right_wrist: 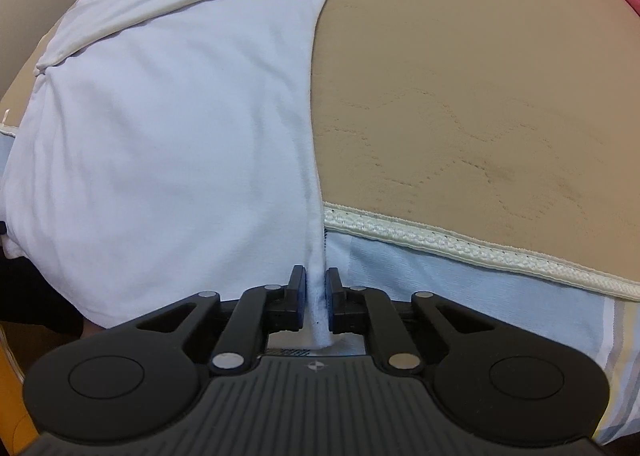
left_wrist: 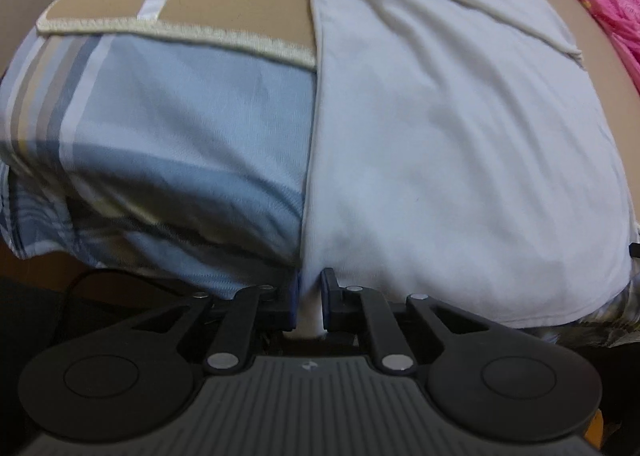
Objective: Fold small clothes
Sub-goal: 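Grasp the shirt hem with both grippers side by side, then lift the hem with both grippers and fold it up toward the collar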
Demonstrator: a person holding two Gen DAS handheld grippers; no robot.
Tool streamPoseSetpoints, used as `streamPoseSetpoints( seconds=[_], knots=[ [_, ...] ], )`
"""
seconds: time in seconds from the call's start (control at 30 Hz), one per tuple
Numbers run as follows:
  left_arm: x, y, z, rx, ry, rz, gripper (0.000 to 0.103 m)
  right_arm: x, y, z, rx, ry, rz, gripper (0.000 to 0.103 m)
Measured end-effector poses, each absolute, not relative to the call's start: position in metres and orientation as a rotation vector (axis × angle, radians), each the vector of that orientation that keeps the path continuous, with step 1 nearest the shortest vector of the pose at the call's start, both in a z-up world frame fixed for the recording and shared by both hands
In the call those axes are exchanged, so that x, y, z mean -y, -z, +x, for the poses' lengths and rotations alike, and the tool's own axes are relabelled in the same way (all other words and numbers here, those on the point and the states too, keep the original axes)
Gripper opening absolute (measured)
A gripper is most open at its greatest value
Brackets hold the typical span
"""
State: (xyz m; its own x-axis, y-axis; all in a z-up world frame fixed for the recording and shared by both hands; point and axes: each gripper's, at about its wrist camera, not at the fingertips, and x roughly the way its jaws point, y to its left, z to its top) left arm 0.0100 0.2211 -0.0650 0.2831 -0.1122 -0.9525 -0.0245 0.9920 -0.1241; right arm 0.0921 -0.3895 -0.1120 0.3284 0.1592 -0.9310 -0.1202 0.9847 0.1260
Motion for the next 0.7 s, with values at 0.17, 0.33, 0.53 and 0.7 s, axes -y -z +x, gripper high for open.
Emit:
streamPoseSetpoints(
  seconds=[0.17, 0.33, 0.53, 0.7],
  knots=[
    [-0.219, 0.068, 0.01, -1.292, 0.061, -0.107, 0.012, 0.386, 0.115, 0.1, -1.232, -0.178, 0.029, 0.014],
    [-0.219, 0.07, 0.011, -1.295, 0.061, -0.105, 0.013, 0.378, 0.117, 0.102, -1.23, -0.177, 0.018, 0.014],
    [-0.216, 0.059, 0.008, -1.288, 0.118, -0.091, 0.002, 0.375, 0.108, 0.098, -1.18, -0.203, 0.029, 0.006],
    [-0.219, 0.023, -0.005, -1.231, 0.186, -0.135, 0.001, 0.385, 0.072, 0.091, -1.015, -0.261, 0.152, 0.005]
  ],
)
